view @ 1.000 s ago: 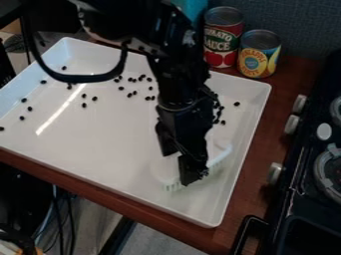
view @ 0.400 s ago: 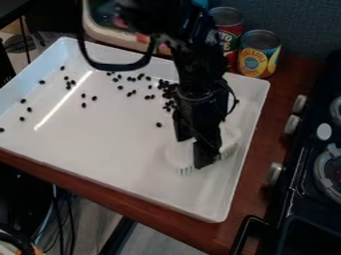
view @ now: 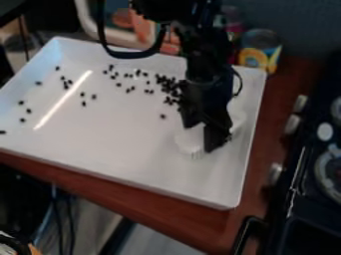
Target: Sweep into pile
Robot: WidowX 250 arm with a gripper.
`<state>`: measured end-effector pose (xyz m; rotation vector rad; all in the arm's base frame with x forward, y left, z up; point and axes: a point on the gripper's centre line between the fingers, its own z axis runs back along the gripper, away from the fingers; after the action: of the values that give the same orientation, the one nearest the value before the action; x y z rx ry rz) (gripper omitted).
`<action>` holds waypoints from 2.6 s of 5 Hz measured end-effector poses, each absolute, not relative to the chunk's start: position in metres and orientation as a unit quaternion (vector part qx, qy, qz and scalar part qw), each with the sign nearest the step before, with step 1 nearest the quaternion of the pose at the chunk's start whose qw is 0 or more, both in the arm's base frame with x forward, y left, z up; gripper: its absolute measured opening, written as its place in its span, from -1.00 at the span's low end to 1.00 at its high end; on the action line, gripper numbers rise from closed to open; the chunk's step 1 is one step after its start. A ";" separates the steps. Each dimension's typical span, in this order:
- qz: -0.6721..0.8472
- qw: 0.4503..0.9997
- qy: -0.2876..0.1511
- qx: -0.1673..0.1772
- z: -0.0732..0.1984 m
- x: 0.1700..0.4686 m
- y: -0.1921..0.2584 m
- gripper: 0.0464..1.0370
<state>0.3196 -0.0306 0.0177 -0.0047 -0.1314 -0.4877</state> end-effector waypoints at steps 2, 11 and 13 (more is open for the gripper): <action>-0.187 0.980 -0.064 -0.007 0.019 0.349 -0.010 0.40; 0.121 0.991 -0.055 0.025 0.023 0.354 0.114 0.40; 0.124 0.990 -0.053 0.026 0.023 0.345 0.137 0.40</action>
<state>0.3454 0.1370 0.0227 0.0527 -0.1061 0.2492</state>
